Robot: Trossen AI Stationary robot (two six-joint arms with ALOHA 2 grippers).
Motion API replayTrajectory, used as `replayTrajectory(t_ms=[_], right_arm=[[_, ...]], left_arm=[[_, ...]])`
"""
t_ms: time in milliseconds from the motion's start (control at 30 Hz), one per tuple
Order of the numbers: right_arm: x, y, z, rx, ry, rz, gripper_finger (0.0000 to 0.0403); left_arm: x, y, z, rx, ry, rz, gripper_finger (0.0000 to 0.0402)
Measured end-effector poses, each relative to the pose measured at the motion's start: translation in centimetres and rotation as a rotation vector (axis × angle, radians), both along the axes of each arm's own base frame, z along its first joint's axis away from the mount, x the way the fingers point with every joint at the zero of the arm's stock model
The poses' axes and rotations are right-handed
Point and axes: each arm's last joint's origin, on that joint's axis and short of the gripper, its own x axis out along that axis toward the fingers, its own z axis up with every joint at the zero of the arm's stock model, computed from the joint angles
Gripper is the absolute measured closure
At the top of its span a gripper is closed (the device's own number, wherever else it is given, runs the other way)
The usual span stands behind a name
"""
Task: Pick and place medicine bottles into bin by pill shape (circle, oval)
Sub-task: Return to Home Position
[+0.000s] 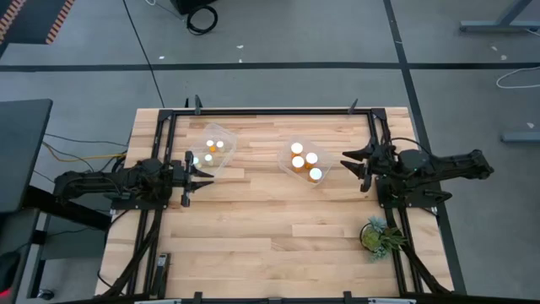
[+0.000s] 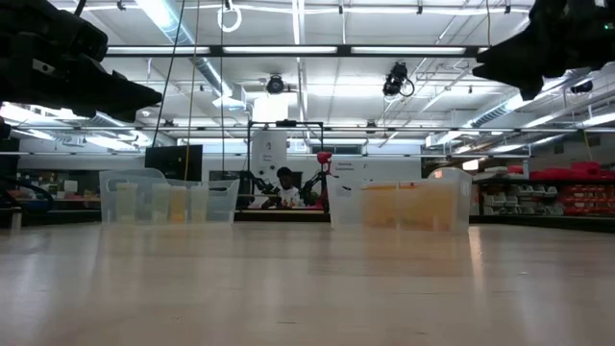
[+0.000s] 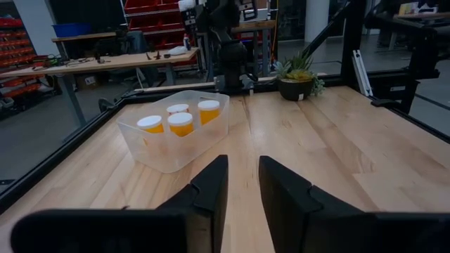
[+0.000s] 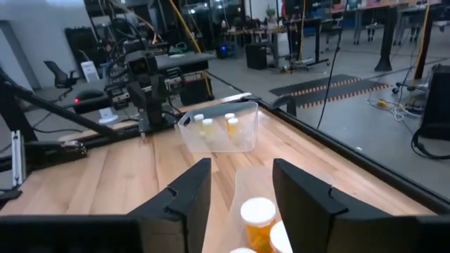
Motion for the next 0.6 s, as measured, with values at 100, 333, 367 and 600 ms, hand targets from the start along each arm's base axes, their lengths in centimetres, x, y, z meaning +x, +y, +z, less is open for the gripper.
replayTrajectory(t_ms=[100, 333, 367, 600], right_arm=[[-0.4, -0.1, -0.6, -0.010, -0.047, 0.001, 0.0250], [-0.7, -0.1, -2.6, -0.028, -0.077, 0.004, 0.0254], [-0.6, -0.1, -2.9, -0.030, -0.068, 0.004, 0.0254], [-0.2, 0.0, -4.1, -0.038, -0.062, 0.005, 0.0254]], left_arm=[[0.0, 0.0, 0.0, 0.000, 0.000, 0.000, 0.0313], [0.0, 0.0, 0.0, 0.000, 0.000, 0.000, 0.0318], [0.0, 0.0, 0.0, 0.000, 0.000, 0.000, 0.0317], [0.0, 0.0, 0.0, 0.000, 0.000, 0.000, 0.0311]])
